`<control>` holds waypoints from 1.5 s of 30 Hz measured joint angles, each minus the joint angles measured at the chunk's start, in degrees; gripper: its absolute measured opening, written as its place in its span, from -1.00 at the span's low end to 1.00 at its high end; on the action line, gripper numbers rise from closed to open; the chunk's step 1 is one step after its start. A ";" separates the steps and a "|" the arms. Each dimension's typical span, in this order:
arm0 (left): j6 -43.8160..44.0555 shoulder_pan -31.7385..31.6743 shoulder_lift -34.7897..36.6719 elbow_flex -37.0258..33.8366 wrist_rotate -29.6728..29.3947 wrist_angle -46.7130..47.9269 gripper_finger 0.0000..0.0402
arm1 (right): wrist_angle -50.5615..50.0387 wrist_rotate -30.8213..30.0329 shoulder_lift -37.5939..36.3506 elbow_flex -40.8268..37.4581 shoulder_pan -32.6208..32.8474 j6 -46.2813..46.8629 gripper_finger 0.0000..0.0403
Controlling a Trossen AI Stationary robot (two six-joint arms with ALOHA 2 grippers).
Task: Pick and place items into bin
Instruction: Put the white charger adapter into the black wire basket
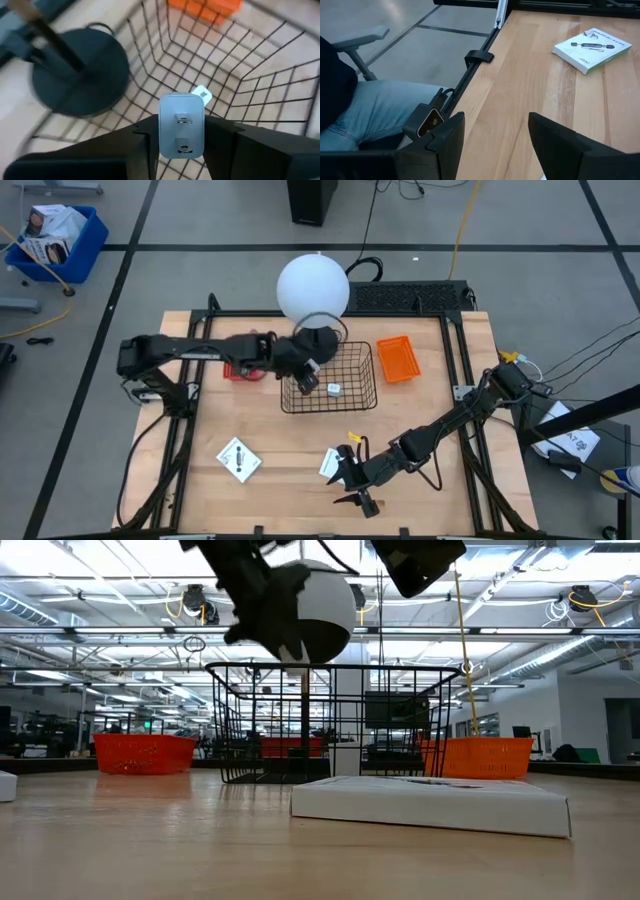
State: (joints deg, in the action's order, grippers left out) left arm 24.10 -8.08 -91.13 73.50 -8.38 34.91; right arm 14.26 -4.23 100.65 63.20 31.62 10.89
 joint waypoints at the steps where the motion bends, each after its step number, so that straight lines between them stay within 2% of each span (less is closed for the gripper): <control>1: -0.19 0.03 -0.81 -0.73 0.37 -0.32 -0.45 | 0.00 0.00 0.01 0.00 0.00 0.00 0.04; 6: -0.11 0.00 -5.25 -2.39 1.91 -1.77 -0.39 | 0.15 -0.02 0.01 0.00 0.00 0.00 0.04; 11: -0.68 0.01 -10.14 -2.40 5.88 -2.06 -0.43 | 0.48 -0.04 0.01 0.00 0.00 -0.02 0.04; 16: -1.39 0.00 -13.08 -2.08 3.33 -2.17 -0.41 | 0.48 -0.07 0.01 0.00 0.00 -0.02 0.04; 22: -1.96 0.05 -12.59 -2.21 3.92 -2.26 -0.36 | 0.46 -0.09 0.03 0.00 0.00 -0.02 0.04; 26: -6.15 0.27 -11.06 -2.33 4.14 -2.07 -0.36 | 0.46 -0.12 0.03 0.00 0.00 -0.02 0.04; 33: -7.74 -1.34 -8.28 -2.04 7.60 -3.84 -0.45 | 0.48 -0.17 0.03 0.00 0.00 -0.02 0.04; 38: -14.81 -0.45 -8.29 -2.04 11.08 -4.75 -0.39 | 0.34 -0.17 0.05 0.00 0.00 -0.02 0.04; 45: -16.66 -0.58 -8.29 -2.04 11.43 -6.80 -0.44 | 0.24 -0.17 0.05 0.00 0.00 -0.02 0.04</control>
State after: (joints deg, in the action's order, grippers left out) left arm 7.43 -8.66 -99.42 71.46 3.05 28.11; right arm 14.50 -4.40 100.71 63.20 31.62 10.87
